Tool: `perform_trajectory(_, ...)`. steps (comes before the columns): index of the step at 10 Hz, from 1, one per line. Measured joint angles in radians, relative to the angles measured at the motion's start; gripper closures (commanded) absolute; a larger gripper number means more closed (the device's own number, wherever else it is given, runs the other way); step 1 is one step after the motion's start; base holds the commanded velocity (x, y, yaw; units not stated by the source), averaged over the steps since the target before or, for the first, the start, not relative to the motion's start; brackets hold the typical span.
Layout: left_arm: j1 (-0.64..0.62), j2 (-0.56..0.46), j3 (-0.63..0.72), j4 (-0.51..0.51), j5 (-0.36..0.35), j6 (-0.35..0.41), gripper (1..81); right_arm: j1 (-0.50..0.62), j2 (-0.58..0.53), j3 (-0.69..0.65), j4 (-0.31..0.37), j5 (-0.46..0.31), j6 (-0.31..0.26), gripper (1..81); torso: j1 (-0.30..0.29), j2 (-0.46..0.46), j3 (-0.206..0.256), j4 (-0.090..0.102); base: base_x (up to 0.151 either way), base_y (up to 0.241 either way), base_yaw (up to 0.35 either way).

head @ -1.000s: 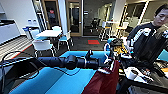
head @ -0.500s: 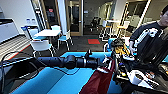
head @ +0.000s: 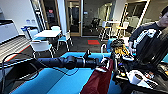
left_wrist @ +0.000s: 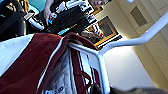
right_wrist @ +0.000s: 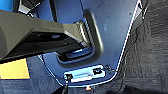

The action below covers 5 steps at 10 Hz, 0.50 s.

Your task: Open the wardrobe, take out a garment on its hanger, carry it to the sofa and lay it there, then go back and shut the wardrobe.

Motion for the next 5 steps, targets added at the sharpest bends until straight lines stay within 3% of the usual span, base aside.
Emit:
perform_trajectory(3,0.006,0.001,-0.007,0.000,-0.003,0.000,81.1,0.007,0.000,0.000,0.000,0.001,0.000,1.0,0.000,0.000,0.000,0.000,0.000,0.000,0.000)
perform_trajectory(5,0.007,0.000,-0.007,0.000,-0.007,0.000,81.1,0.010,0.000,0.000,0.000,0.003,0.000,1.0,0.000,0.000,0.000,0.000,-0.084,0.000,0.000)
